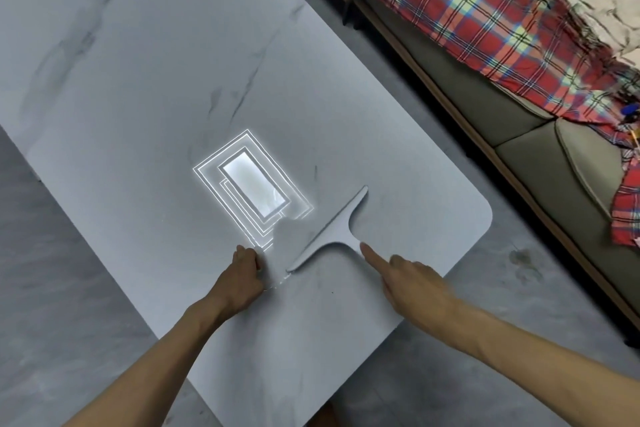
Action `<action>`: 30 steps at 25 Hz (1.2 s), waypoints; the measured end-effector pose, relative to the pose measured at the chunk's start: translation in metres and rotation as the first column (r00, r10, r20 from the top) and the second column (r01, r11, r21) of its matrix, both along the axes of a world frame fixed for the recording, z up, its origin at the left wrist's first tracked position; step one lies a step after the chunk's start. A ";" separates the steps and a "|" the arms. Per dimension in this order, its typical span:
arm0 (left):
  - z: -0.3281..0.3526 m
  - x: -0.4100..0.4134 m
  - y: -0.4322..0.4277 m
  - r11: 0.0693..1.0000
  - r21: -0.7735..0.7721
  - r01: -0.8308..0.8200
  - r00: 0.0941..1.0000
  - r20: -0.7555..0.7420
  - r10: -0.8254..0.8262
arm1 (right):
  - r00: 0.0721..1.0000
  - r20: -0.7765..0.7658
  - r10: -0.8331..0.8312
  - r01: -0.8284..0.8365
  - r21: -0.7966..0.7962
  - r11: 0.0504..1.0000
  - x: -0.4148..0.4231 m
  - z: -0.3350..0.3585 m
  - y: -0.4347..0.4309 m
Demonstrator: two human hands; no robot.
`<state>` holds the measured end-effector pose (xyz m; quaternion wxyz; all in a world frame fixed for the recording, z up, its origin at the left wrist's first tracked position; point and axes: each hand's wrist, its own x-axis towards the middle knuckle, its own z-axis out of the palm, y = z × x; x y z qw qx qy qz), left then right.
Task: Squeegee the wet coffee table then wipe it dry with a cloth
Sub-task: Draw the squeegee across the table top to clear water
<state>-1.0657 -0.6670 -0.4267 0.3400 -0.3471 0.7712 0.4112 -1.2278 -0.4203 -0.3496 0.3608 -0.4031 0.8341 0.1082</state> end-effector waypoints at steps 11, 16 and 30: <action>0.010 -0.037 0.014 0.993 -0.083 -0.080 0.989 -0.130 0.069 | 0.956 0.032 -0.291 0.289 -0.265 0.920 -0.100 -0.002 -0.046; 0.007 -0.064 0.032 0.995 -0.102 -0.003 0.982 -0.188 -0.016 | 0.966 0.004 -0.260 0.259 -0.124 0.958 -0.075 -0.003 0.024; -0.022 -0.121 0.069 0.965 -0.084 0.248 0.969 0.010 -0.248 | 0.864 -0.084 -0.496 0.466 -0.239 0.852 -0.175 -0.005 0.009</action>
